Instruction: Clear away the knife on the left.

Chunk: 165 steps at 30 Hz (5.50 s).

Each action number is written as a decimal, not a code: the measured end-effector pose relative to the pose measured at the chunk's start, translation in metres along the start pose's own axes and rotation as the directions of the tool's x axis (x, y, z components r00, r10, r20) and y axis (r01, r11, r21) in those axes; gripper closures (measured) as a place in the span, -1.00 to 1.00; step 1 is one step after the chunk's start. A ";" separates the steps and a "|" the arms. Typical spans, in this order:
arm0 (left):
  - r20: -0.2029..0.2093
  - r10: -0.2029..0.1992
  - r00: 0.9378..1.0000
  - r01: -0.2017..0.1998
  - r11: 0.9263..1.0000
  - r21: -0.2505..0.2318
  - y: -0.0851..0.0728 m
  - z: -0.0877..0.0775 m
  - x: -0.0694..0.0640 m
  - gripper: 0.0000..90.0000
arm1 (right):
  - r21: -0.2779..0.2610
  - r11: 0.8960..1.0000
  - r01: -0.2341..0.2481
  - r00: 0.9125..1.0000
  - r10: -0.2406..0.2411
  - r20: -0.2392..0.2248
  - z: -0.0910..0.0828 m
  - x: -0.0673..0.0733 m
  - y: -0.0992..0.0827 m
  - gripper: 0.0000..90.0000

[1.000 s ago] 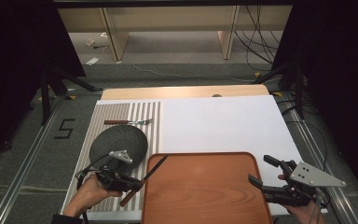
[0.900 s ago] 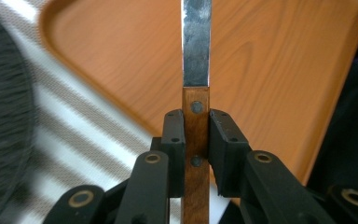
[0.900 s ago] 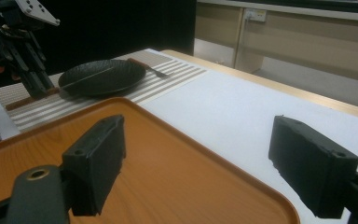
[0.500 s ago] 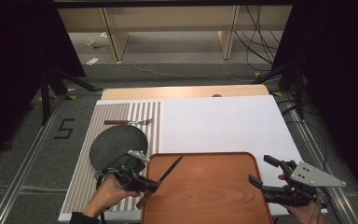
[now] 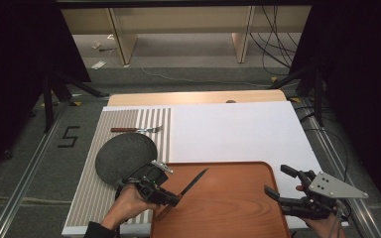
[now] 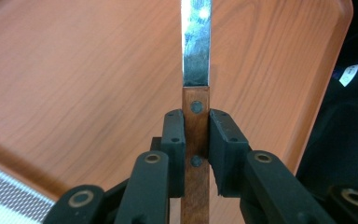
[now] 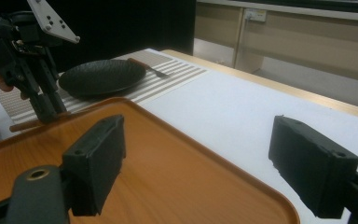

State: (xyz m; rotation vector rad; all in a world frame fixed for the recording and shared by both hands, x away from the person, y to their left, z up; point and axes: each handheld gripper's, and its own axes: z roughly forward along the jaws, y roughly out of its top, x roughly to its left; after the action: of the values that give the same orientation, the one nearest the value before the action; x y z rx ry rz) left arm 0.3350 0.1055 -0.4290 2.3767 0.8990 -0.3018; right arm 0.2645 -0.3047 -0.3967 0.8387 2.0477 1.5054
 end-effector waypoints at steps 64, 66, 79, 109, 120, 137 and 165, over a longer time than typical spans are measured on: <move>-0.116 0.167 0.979 -0.170 0.985 -0.025 0.014 0.047 -0.047 -0.17 | -0.003 1.000 0.004 1.000 -0.004 -0.005 -0.001 0.000 0.000 -0.56; -0.107 0.175 0.979 -0.177 0.984 -0.014 0.015 0.049 -0.048 0.01 | -0.004 1.000 0.004 1.000 -0.004 -0.004 -0.001 0.000 0.000 -0.56; -0.109 0.212 0.971 -0.204 0.975 0.085 0.018 0.067 -0.045 0.82 | -0.002 1.000 0.005 1.000 -0.005 -0.005 -0.001 0.000 0.000 -0.56; -0.149 0.174 0.974 -0.155 0.979 0.131 0.013 0.063 -0.029 0.99 | -0.007 1.000 0.009 1.000 -0.009 -0.007 -0.002 0.000 0.001 -0.56; -0.139 0.156 0.978 -0.134 0.978 0.159 0.008 0.056 -0.022 0.99 | -0.006 1.000 0.011 1.000 -0.011 -0.008 -0.003 0.000 0.001 -0.56; -0.091 0.140 0.986 -0.117 0.968 0.222 -0.001 0.050 -0.021 0.99 | -0.006 1.000 0.011 1.000 -0.011 -0.005 -0.003 0.000 0.001 -0.56; -0.171 0.076 0.982 -0.037 0.974 0.223 -0.012 0.031 0.001 0.99 | -0.005 1.000 0.012 1.000 -0.012 -0.004 -0.004 0.000 0.001 -0.56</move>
State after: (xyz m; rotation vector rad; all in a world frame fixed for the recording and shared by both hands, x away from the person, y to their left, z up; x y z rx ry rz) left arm 0.3274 0.0948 -0.4595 2.6630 0.9165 -0.1748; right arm 0.2625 -0.3070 -0.3948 0.8213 2.0476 1.5058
